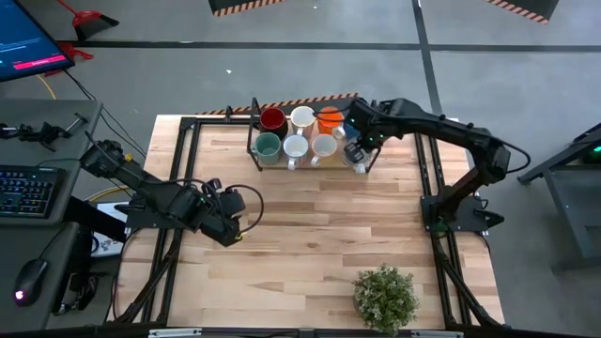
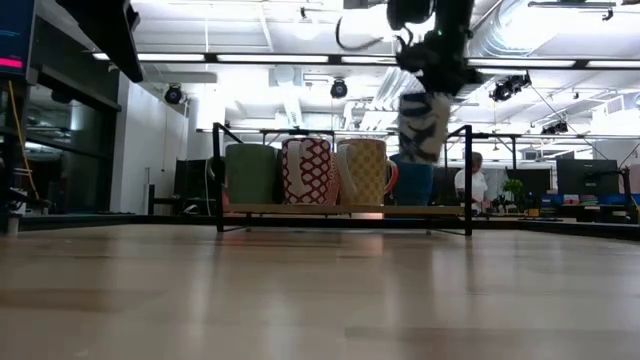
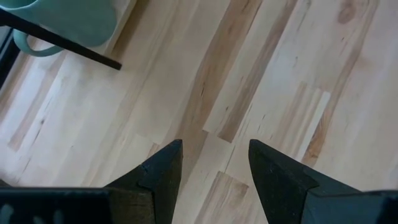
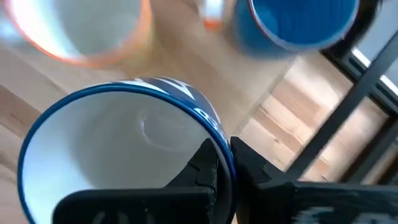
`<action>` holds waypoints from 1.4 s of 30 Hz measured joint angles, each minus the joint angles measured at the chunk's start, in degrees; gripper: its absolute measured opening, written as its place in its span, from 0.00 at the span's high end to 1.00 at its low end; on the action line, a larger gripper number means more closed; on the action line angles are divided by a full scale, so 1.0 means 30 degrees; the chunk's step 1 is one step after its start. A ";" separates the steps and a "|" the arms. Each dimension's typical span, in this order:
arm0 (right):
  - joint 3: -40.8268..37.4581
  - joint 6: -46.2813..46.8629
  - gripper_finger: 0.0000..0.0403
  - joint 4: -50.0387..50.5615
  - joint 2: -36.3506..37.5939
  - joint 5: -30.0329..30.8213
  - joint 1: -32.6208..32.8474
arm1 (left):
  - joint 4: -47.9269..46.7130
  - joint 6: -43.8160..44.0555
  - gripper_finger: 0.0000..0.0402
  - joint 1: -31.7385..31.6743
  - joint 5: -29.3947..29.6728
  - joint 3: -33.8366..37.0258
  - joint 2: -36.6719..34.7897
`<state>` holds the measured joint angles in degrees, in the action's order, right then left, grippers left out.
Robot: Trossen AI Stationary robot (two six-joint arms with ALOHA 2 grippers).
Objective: Place coffee mugs
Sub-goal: Put the blue pattern mug on the shelf
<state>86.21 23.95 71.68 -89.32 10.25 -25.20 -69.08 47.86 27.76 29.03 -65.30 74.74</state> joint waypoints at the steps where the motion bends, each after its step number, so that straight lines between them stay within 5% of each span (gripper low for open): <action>1: -0.0266 -0.0176 1.00 0.0054 0.0000 0.0063 -0.0043 | 0.0000 -0.0003 0.57 -0.0033 -0.0047 0.0000 0.0000; 25: -0.3451 -0.2665 1.00 -0.4189 -0.0021 -0.0505 -0.0829 | 0.0000 -0.0525 0.57 -0.0644 -0.0122 0.0000 0.0000; 42: -0.3409 -0.4650 1.00 -0.4970 -0.0781 -0.0204 -0.1149 | 0.0007 -0.0518 0.57 -0.0644 -0.0115 0.0000 -0.0007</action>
<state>75.99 10.00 56.77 -91.66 9.63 -28.64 -69.06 46.30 25.82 28.69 -65.30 74.72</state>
